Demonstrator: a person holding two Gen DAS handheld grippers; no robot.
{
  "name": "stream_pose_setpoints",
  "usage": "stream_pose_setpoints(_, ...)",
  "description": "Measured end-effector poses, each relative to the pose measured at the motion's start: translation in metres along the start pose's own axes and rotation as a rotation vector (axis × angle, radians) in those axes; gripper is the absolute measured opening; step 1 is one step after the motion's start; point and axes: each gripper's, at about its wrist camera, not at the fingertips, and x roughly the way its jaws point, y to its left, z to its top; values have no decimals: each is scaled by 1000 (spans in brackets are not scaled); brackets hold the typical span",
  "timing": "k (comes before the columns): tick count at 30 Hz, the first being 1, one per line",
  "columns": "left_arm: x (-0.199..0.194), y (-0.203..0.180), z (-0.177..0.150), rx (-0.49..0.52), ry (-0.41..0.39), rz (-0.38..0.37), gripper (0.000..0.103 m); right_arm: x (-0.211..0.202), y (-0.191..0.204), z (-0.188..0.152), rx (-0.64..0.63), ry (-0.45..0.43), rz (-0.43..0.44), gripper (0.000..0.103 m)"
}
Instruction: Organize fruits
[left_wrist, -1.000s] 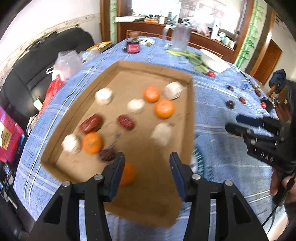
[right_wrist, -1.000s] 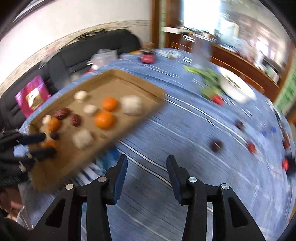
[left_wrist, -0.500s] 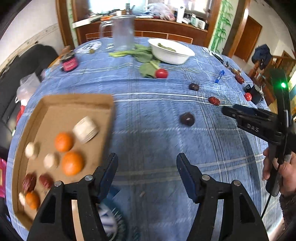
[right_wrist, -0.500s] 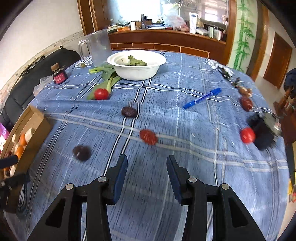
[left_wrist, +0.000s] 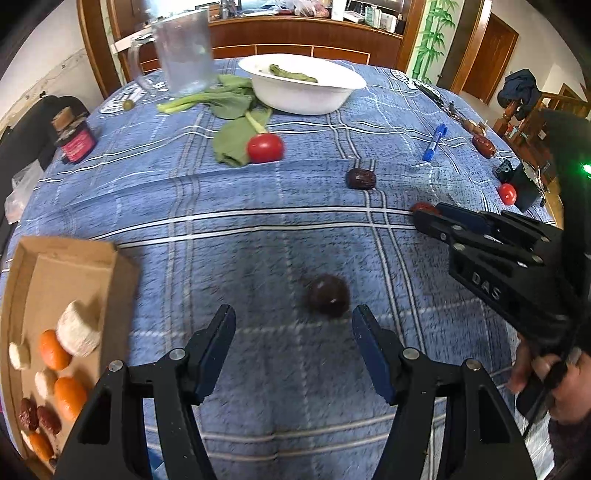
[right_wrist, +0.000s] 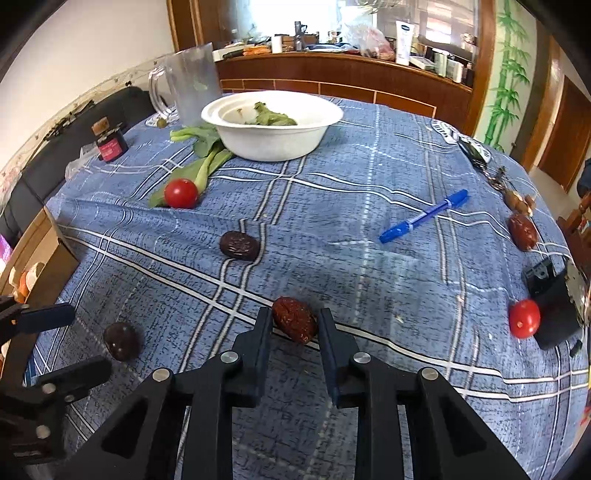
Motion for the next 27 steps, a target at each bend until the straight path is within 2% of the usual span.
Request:
stream_pose_setpoints(2,8,-6,2,8,3,-8,64,-4,-5,-4,17,-3,9,26)
stream_pose_setpoints(3,12,-8,2,8,4,-15,60,-5,-7,-6,26,-3,13,26)
stream_pose_setpoints(6,13,-11,2,32,-50,12,32,-13,-11,-11,50,-5,26,26)
stream_pose_setpoints(7,12,-11,2,40,-57,-9,23,-16,-11,-13,54,-7,27,26)
stream_pose_setpoints(12,-4,-3,-3,5,-71,-47,23,-38,-11,-22,71,-34,36,26)
stream_pose_setpoints(17,-34,9,-23,-31,-89,-66,23,-65,-4,-36,79,-67,54,26)
stream_pose_setpoints(27,-81,21,-81,-85,-104,-15,23,-103,35,-71,-8,-97,78,27)
